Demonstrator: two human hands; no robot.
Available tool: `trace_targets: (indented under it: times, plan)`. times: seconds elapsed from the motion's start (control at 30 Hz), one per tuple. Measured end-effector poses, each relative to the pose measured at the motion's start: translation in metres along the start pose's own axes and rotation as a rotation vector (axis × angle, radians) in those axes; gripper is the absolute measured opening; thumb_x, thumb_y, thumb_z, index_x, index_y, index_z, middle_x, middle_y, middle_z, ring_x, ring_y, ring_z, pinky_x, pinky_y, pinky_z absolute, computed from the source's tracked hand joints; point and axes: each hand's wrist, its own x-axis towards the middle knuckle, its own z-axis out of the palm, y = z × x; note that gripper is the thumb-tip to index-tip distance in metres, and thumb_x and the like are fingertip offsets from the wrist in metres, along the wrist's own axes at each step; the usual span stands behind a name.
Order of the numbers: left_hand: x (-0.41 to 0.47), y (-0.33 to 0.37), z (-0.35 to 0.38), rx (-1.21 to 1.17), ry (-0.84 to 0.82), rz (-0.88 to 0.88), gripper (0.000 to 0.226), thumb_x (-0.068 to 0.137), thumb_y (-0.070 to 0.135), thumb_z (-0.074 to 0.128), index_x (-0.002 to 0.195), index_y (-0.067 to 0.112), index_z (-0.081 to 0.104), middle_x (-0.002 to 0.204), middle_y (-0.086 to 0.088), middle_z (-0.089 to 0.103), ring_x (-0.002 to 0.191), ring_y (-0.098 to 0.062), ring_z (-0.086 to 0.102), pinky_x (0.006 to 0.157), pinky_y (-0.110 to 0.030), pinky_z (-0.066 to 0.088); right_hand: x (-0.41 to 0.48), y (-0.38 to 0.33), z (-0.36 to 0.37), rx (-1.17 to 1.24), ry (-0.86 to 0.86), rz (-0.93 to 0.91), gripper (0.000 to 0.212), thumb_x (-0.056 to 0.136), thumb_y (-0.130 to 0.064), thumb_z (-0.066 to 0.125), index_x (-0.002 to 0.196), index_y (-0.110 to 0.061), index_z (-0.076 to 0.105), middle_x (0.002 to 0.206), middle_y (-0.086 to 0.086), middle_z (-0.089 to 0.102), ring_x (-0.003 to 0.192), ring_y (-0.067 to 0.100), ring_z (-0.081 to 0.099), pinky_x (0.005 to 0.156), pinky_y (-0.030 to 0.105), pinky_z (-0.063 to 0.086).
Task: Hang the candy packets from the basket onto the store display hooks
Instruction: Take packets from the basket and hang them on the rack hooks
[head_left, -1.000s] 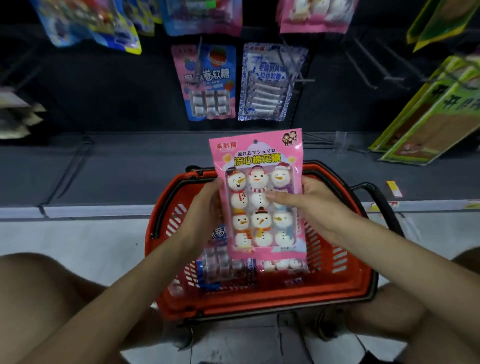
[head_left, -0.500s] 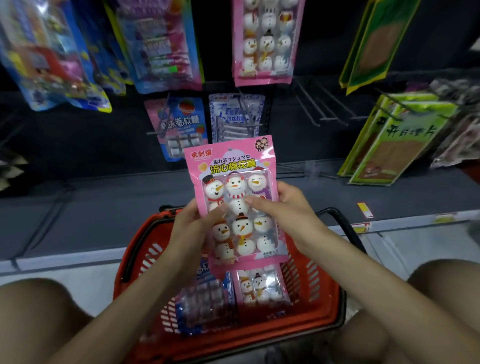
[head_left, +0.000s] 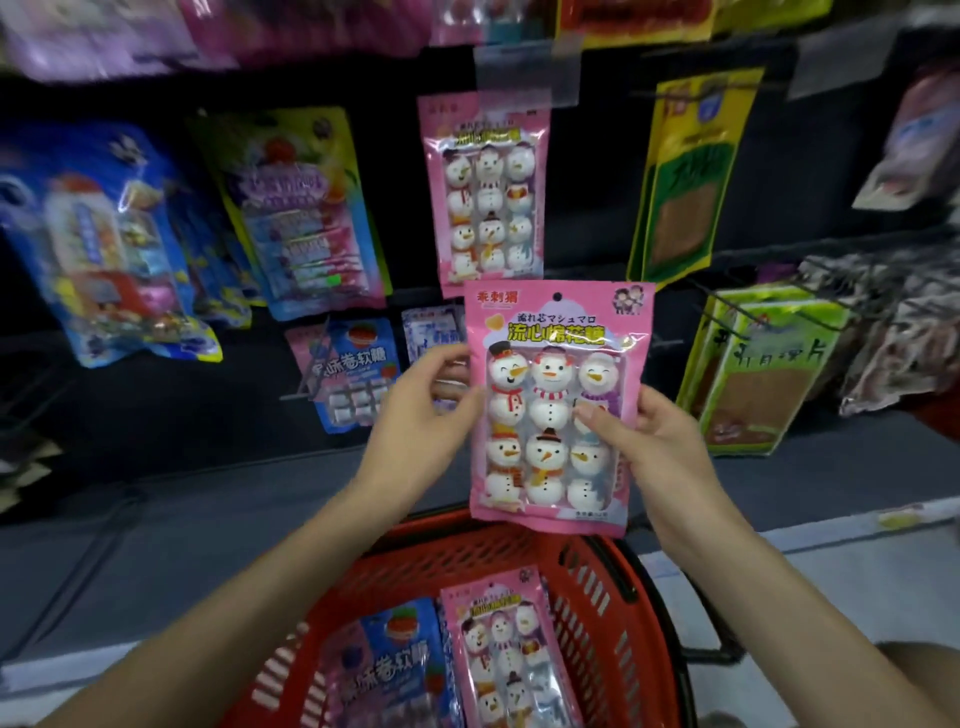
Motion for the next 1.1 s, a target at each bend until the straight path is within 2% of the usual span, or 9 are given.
trace_targets:
  times: [0.1, 0.2, 0.3, 0.4, 0.5, 0.67, 0.87, 1.0, 1.1]
  plan:
    - [0.033, 0.016, -0.009, 0.375, 0.076, 0.235, 0.040, 0.100, 0.022, 0.063, 0.138, 0.031, 0.055, 0.110, 0.012, 0.066, 0.096, -0.007, 0.064, 0.079, -0.036, 0.057, 0.011, -0.003, -0.007, -0.009, 0.076, -0.053, 0.024, 0.090, -0.016, 0.080, 0.113, -0.021, 0.073, 0.105, 0.005, 0.081, 0.097, 0.029, 0.078, 0.088, 0.055, 0.062]
    - [0.071, 0.040, -0.023, 0.763, 0.253, 0.500, 0.050, 0.099, 0.022, 0.061, 0.147, 0.023, 0.048, 0.118, 0.001, 0.063, 0.098, -0.019, 0.064, 0.072, -0.045, 0.057, 0.017, -0.008, -0.008, -0.021, 0.100, -0.096, 0.025, 0.089, -0.017, 0.080, 0.113, -0.021, 0.073, 0.105, 0.001, 0.081, 0.097, 0.024, 0.078, 0.091, 0.057, 0.061]
    - [0.107, 0.068, -0.035, 0.980, 0.376, 0.724, 0.053, 0.097, 0.021, 0.060, 0.148, 0.014, 0.047, 0.124, -0.013, 0.061, 0.096, -0.033, 0.061, 0.072, -0.049, 0.052, 0.020, -0.012, -0.007, -0.023, 0.095, -0.121, 0.026, 0.089, -0.018, 0.080, 0.114, -0.023, 0.073, 0.106, -0.001, 0.081, 0.098, 0.021, 0.078, 0.094, 0.055, 0.060]
    - [0.136, 0.088, -0.042, 1.107, 0.455, 0.863, 0.057, 0.093, 0.020, 0.061, 0.148, 0.014, 0.045, 0.128, -0.018, 0.058, 0.098, -0.036, 0.059, 0.074, -0.047, 0.047, 0.023, -0.013, -0.006, -0.011, 0.098, -0.139, 0.026, 0.088, -0.018, 0.081, 0.113, -0.022, 0.074, 0.105, 0.000, 0.081, 0.098, 0.021, 0.078, 0.095, 0.055, 0.059]
    - [0.156, 0.102, -0.044, 1.193, 0.523, 0.925, 0.059, 0.087, 0.012, 0.064, 0.144, 0.015, 0.052, 0.130, -0.019, 0.059, 0.104, -0.035, 0.060, 0.079, -0.044, 0.045, 0.024, -0.015, -0.003, -0.014, 0.109, -0.144, 0.023, 0.088, -0.017, 0.082, 0.110, -0.021, 0.075, 0.102, 0.000, 0.081, 0.096, 0.021, 0.078, 0.094, 0.055, 0.060]
    - [0.172, 0.112, -0.042, 1.265, 0.603, 1.023, 0.043, 0.081, 0.001, 0.063, 0.121, 0.014, 0.065, 0.128, -0.015, 0.065, 0.107, -0.034, 0.063, 0.078, -0.039, 0.042, 0.026, -0.018, -0.001, -0.009, 0.111, -0.171, 0.021, 0.090, -0.016, 0.080, 0.110, -0.021, 0.076, 0.101, -0.001, 0.081, 0.094, 0.019, 0.078, 0.088, 0.046, 0.062]
    - [0.174, 0.116, -0.050, 1.274, 0.570, 1.121, 0.032, 0.096, 0.004, 0.060, 0.127, 0.013, 0.065, 0.128, -0.008, 0.068, 0.101, -0.030, 0.067, 0.080, -0.040, 0.046, 0.029, -0.022, 0.000, -0.057, 0.080, -0.248, 0.021, 0.090, -0.011, 0.079, 0.109, -0.019, 0.075, 0.095, -0.008, 0.081, 0.088, 0.007, 0.077, 0.068, 0.017, 0.057]
    - [0.175, 0.116, -0.060, 1.259, 0.520, 1.209, 0.025, 0.099, 0.008, 0.064, 0.124, 0.013, 0.068, 0.129, -0.007, 0.071, 0.092, -0.029, 0.071, 0.076, -0.040, 0.047, 0.032, -0.023, 0.006, -0.090, 0.066, -0.265, 0.020, 0.091, -0.010, 0.078, 0.109, -0.017, 0.075, 0.098, -0.004, 0.081, 0.092, 0.011, 0.077, 0.077, 0.022, 0.061]
    - [0.174, 0.123, -0.065, 1.190, 0.477, 1.189, 0.029, 0.100, 0.004, 0.062, 0.126, 0.012, 0.069, 0.120, -0.006, 0.075, 0.086, -0.029, 0.072, 0.073, -0.038, 0.046, 0.034, -0.025, 0.011, -0.083, 0.042, -0.262, 0.018, 0.092, -0.012, 0.077, 0.110, -0.017, 0.075, 0.099, -0.002, 0.080, 0.092, 0.012, 0.077, 0.076, 0.023, 0.061]
